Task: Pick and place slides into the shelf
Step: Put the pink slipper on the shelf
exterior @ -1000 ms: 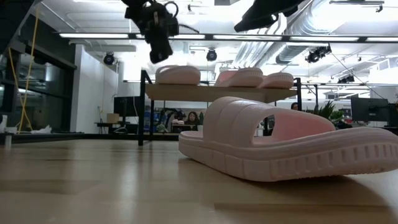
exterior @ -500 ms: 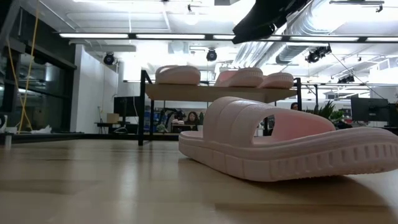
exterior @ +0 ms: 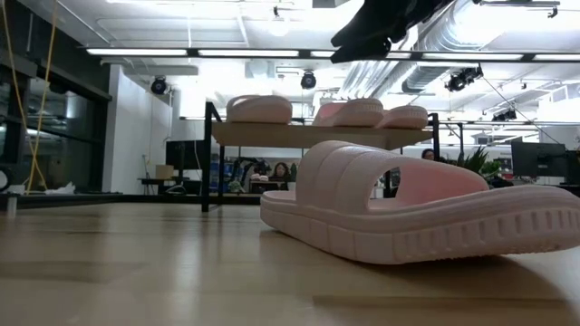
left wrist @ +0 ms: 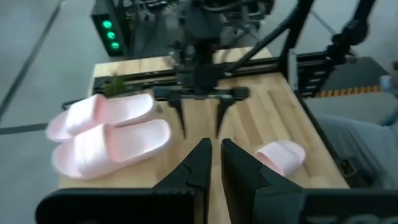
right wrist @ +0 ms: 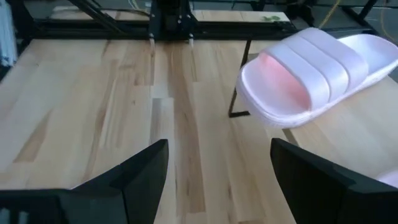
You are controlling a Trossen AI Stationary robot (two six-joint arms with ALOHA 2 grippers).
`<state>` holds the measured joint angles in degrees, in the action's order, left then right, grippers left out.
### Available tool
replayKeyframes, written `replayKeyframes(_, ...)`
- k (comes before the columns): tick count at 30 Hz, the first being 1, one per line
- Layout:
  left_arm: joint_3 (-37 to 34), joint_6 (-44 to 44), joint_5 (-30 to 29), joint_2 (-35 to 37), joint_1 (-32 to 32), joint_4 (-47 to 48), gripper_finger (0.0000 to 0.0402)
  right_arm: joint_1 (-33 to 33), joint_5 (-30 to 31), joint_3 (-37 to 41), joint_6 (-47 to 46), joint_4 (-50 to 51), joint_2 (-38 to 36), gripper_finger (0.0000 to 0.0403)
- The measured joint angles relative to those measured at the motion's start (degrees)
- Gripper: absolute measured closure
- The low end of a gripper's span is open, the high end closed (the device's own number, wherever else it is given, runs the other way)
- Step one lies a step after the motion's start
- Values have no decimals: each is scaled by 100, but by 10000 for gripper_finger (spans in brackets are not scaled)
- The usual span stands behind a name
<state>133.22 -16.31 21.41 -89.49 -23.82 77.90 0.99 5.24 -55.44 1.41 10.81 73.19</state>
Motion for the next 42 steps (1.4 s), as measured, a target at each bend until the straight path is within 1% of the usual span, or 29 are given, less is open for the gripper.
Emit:
replayKeyframes(4,-1,304,1,1,388,-12,378,277,-283,0,43,-120,1,130)
replayKeyframes(8,-2,315,19,-112,815,-43,378,628,-437,0,149,-174,2,130)
replayKeyframes(12,-14,310,-71,-153,1144,-102,378,975,-893,0,162,-293,88,130)
replayKeyframes(15,-292,310,-316,-137,1257,-190,378,1138,-1132,0,162,-415,224,130)
replayKeyframes(19,-824,330,-382,-168,1256,-334,378,1194,-1234,0,202,-464,450,130)
replayKeyframes(25,-1819,315,30,-66,1259,-1225,378,1197,-1237,0,353,-711,603,130)
replayKeyframes(30,-2783,271,224,292,1258,-1983,378,1323,-1307,0,330,-802,603,130)
replayKeyframes(34,-3763,365,233,783,1258,-2717,378,1483,-1526,0,315,-798,603,130)
replayKeyframes(42,-6008,904,236,2009,1267,-4686,378,1717,-1607,0,310,-853,603,130)
